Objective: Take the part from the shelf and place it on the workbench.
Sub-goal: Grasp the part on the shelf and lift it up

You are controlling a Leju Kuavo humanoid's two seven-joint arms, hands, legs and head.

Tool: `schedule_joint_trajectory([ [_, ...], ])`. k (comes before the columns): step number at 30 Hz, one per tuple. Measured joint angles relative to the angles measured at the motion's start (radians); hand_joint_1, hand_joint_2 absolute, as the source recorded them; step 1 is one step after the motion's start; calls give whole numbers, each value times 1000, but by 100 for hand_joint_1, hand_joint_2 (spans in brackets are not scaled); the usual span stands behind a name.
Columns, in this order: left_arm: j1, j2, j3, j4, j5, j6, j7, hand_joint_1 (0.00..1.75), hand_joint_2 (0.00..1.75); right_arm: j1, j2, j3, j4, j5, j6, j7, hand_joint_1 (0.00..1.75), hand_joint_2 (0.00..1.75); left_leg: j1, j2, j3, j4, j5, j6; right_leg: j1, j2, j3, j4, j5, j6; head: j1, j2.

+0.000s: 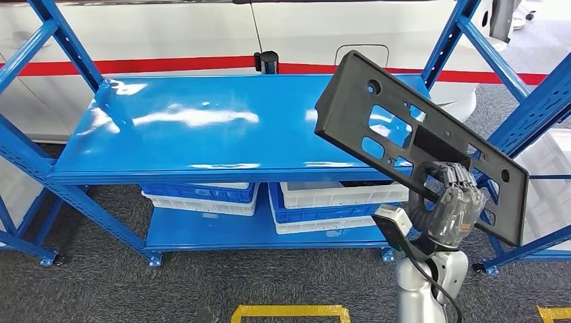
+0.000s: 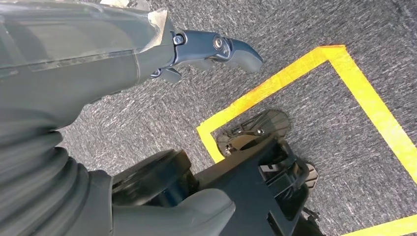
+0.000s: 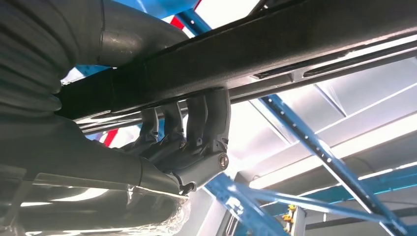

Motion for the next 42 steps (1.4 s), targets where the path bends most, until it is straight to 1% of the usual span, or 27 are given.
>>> schedule_joint_trajectory([
  [3,0,3,3,0,1,-10,2,0,175,54,-3,4,-65,-42,0,-16,175,175,9,10,16,-30,17,13,2,-19,-17,32,-18,2,2,0],
  [4,1,3,4,0,2,-12,3,0,175,70,-5,7,-83,-55,-1,-21,175,175,12,15,21,-38,22,16,1,-30,-39,74,-39,-2,3,0],
  [6,2,5,9,0,6,-12,2,0,175,103,-11,10,-112,-77,-1,-28,175,175,10,24,21,-41,24,18,-1,-44,-104,204,-93,-6,6,0],
  [7,3,6,12,0,8,-13,1,0,175,122,-14,11,-125,-88,-1,-30,175,175,11,28,19,-41,23,17,-4,-46,-132,259,-109,-4,7,0],
  [8,4,7,15,0,8,-13,0,0,175,142,-17,11,-137,-100,-1,-31,175,175,12,32,19,-40,23,15,-8,-47,-143,282,-112,3,7,0],
  [9,6,8,18,0,9,-13,-2,0,175,160,-20,12,-150,-112,-1,-32,175,175,14,34,18,-39,23,12,-12,-50,-132,261,-97,13,7,0],
  [11,7,9,22,0,10,-14,-5,0,175,190,-24,15,-174,-135,-1,-33,175,175,19,36,16,-29,18,-3,-23,-59,-66,132,-45,38,7,0],
  [12,7,11,23,0,11,-14,-6,0,175,201,-25,18,-185,-145,-1,-33,175,175,20,36,14,-21,13,-13,-25,-60,-36,74,-26,42,9,0],
  [14,7,14,25,-1,13,-13,-9,0,175,223,-29,25,-204,-167,-1,-38,175,175,17,36,10,-11,8,-30,-22,-58,-14,33,-14,32,8,0],
  [17,10,16,30,-1,18,-10,-14,0,175,250,-34,32,-225,-196,-1,-47,175,175,23,35,5,-4,4,-41,-19,-52,-21,41,-8,6,4,0],
  [19,10,17,37,0,22,-6,-18,0,175,261,-36,37,-233,-212,-1,-46,175,175,27,33,-21,58,-45,-45,-17,-51,-27,41,-2,-7,2,0],
  [21,11,18,45,0,28,-2,-21,0,175,270,-38,43,-236,-228,-1,-43,175,175,25,30,-77,193,-125,-45,-10,-51,-37,42,4,-17,0,0],
  [22,12,18,49,0,32,-1,-22,0,175,274,-39,46,-236,-235,-1,-43,175,175,24,29,-102,254,-152,-43,-5,-50,-43,42,7,-22,0,0],
  [23,13,18,51,0,34,1,-23,0,175,276,-40,48,-236,-242,-1,-43,175,175,22,29,-112,284,-161,-38,0,-50,-47,42,10,-26,0,0],
  [24,14,18,54,0,37,3,-25,0,175,278,-41,50,-236,-248,-1,-43,175,175,18,29,-102,274,-150,-30,6,-49,-51,42,13,-30,0,0],
  [26,14,18,62,-1,44,10,-28,0,175,279,-44,57,-236,-263,-1,-43,175,175,5,24,-24,149,-95,-1,14,-47,-53,42,18,-36,0,0],
  [28,13,23,71,-2,50,16,-32,0,175,278,-46,65,-235,-277,-1,-44,175,175,-10,21,43,32,-59,30,17,-47,-54,41,23,-34,5,0],
  [29,13,24,74,-2,52,19,-34,0,175,277,-47,69,-233,-283,-1,-44,175,175,-17,21,56,7,-54,41,14,-48,-55,41,27,-30,5,0],
  [30,12,26,77,-2,52,20,-36,0,175,277,-49,73,-231,-286,-1,-44,175,175,-22,23,55,3,-51,45,11,-49,-55,39,31,-24,4,0],
  [32,13,25,82,-2,53,21,-37,0,175,278,-52,80,-229,-289,-1,-45,175,175,-25,26,56,-17,-31,45,11,-51,-60,36,36,-11,-1,0],
  [33,13,25,85,-2,53,21,-37,0,175,278,-53,82,-228,-289,-1,-45,175,175,-22,28,56,-31,-17,44,13,-51,-68,48,26,-9,-1,0],
  [34,13,23,87,-2,53,21,-37,0,175,277,-55,84,-228,-289,-1,-45,175,175,-17,31,55,-43,-5,41,15,-52,-83,77,5,-9,1,0],
  [36,13,21,92,-2,54,21,-37,0,175,277,-60,84,-226,-289,-1,-45,175,175,-13,35,45,-53,12,38,12,-52,-127,189,-65,-13,3,0],
  [38,15,19,94,-2,54,21,-37,0,175,278,-64,84,-223,-290,-1,-45,175,175,-12,39,31,-52,20,32,7,-53,-152,288,-110,-4,4,0],
  [39,16,18,94,-2,54,21,-37,0,175,279,-67,84,-221,-290,-1,-45,175,175,-11,40,25,-51,24,29,3,-53,-141,290,-110,6,4,0],
  [40,17,18,94,-2,54,21,-37,0,175,279,-68,84,-220,-290,-1,-45,175,175,-10,41,20,-49,27,26,-1,-55,-108,249,-95,18,4,0],
  [42,16,18,94,-2,55,21,-37,0,175,278,-69,85,-219,-293,-1,-45,175,175,-8,42,12,-39,29,19,-8,-62,-11,103,-55,35,5,0],
])
